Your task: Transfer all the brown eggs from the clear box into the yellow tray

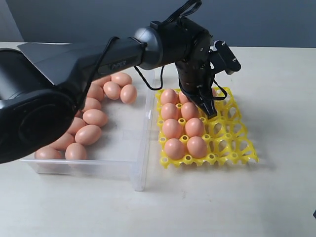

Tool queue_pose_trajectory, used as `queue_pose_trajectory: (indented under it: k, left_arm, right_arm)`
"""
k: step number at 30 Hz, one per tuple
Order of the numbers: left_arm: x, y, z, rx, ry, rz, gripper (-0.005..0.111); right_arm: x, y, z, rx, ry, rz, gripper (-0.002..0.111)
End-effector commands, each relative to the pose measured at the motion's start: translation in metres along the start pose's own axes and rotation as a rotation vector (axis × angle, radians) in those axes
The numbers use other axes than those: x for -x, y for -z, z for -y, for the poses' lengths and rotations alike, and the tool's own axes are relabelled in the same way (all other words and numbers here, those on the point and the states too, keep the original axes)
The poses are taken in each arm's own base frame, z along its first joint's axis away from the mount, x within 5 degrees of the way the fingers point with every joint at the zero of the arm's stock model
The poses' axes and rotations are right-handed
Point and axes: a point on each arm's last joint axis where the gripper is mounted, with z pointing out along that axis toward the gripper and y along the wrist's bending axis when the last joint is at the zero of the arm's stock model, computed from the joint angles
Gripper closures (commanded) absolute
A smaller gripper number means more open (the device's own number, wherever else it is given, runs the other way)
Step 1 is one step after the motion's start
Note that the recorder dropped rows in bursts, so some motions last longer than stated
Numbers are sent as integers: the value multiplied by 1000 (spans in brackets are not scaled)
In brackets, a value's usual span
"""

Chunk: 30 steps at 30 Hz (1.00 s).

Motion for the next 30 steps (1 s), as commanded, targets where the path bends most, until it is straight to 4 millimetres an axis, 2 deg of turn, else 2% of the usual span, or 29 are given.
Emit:
queue_pose_trajectory:
  k: [1,9,13,19,30]
  left_arm:
    - [8,18,-4,29,0,64,106]
    - [26,35,-4,12,65,241,106]
    - [32,21,6,-91,64,337,106]
    - [24,2,8,-84,19,270,106]
    - [17,7,5,-49,3,181,106]
  right_arm:
    - [2,0,0,1,3,15,107]
    - [2,0,0,1,3,15,107]
    - [2,0,0,1,3,15,107]
    - [2,0,0,1,3,15,107]
    - [2,0,0,1,3,15,107]
